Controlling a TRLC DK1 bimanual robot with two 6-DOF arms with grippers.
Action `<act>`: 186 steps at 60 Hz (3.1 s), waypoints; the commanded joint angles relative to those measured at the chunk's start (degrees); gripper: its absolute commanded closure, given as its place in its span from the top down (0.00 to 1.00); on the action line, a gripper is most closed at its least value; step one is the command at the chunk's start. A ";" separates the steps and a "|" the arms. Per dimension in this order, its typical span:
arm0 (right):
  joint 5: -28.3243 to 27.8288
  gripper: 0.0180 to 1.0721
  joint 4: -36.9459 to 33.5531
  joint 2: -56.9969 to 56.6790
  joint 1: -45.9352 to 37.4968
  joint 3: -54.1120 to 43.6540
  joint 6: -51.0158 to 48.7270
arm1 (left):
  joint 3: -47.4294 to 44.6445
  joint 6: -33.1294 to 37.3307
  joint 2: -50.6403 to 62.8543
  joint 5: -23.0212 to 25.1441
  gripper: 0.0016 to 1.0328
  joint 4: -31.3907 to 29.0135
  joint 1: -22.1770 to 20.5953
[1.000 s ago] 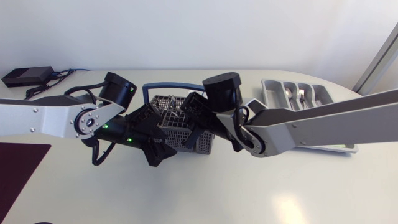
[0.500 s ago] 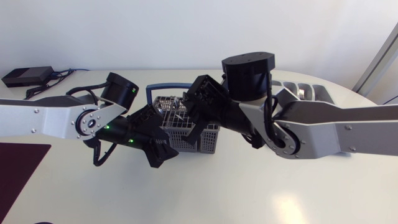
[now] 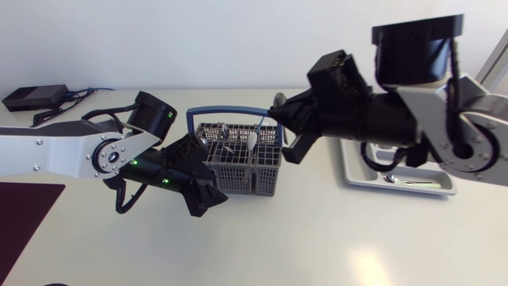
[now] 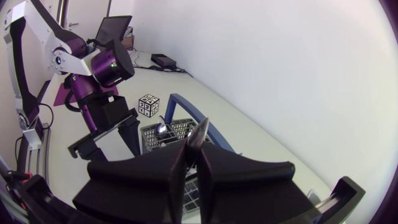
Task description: Transfer all utensils from the basket to the drawer tray.
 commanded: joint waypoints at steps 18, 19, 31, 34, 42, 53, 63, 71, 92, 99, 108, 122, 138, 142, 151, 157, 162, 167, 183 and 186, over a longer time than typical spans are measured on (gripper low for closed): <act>-18.73 0.05 -17.63 -8.10 -29.20 -4.71 -15.51 | 1.88 -1.09 -5.40 0.00 0.81 -3.57 -1.02; -19.34 0.05 -18.25 -8.10 -30.69 -4.89 -16.74 | 1.88 -1.18 -5.67 0.00 0.81 -3.66 -1.02; -21.71 0.05 -20.88 -4.32 -48.45 -8.31 -33.88 | 1.97 -1.18 -6.81 -0.44 0.81 -4.98 -1.38; -21.45 0.05 -20.88 -2.92 -50.91 -8.49 -36.43 | 2.15 -1.36 -6.90 -0.61 0.81 -5.16 -1.55; -18.73 0.05 -17.28 2.18 -55.74 -8.93 -42.05 | 2.50 -1.71 -7.07 -1.31 0.81 -5.51 -2.52; -14.07 0.05 -9.72 10.00 -58.03 -8.93 -45.92 | 2.50 -1.97 -6.99 -2.28 0.81 -5.51 -3.31; -8.09 0.05 -4.10 15.28 -57.76 -9.19 -47.24 | 2.15 -2.23 -7.07 -2.63 0.81 -5.60 -3.57; -3.26 0.05 -0.84 19.67 -56.97 -9.02 -47.50 | 1.88 -2.32 -7.25 -2.72 0.81 -5.60 -3.57; 2.54 0.58 8.74 24.42 -54.60 -11.56 -48.38 | 1.79 -2.50 -7.86 -2.72 0.81 -5.77 -3.66; 3.86 0.86 8.74 19.76 -53.63 -13.76 -48.47 | 1.53 -2.50 -8.30 -2.81 0.81 -5.95 -3.40; 4.30 0.91 2.94 11.76 -53.37 -14.11 -47.85 | 1.35 -2.41 -8.74 -2.81 0.81 -6.12 -3.31; 4.30 0.91 -8.49 -0.02 -46.86 -13.59 -40.82 | 1.27 -2.41 -9.27 -2.72 0.81 -6.21 -3.49; 4.65 0.91 -20.62 -5.29 -27.53 -9.19 -19.82 | 1.18 -2.50 -9.36 -2.72 0.81 -6.21 -3.57; 4.56 0.91 -22.46 -4.76 -22.34 -6.99 -13.14 | 1.18 -2.32 -9.36 -2.72 0.81 -6.12 -3.57; 4.48 0.87 -23.26 -1.69 -12.41 -1.19 0.93 | 1.27 -2.23 -8.57 -2.72 0.81 -5.86 -3.57; 4.48 0.85 -23.96 2.97 -7.05 3.64 8.66 | 1.35 -2.15 -8.13 -2.72 0.81 -5.51 -3.31; 4.39 0.85 -23.69 7.01 -2.92 6.98 13.14 | 1.27 -1.79 -7.86 -2.72 0.81 -5.16 -2.78; 4.39 0.85 -22.90 10.62 1.30 9.70 16.48 | 1.35 -1.27 -7.51 -2.72 0.81 -4.80 -2.34; 5.27 0.80 -14.11 18.00 4.02 11.55 21.23 | 1.97 0.93 -4.88 -2.11 0.81 -3.75 -0.59; 5.71 0.78 -12.62 19.05 4.02 11.64 22.02 | 2.23 1.11 -4.00 -1.75 0.81 -3.31 -0.06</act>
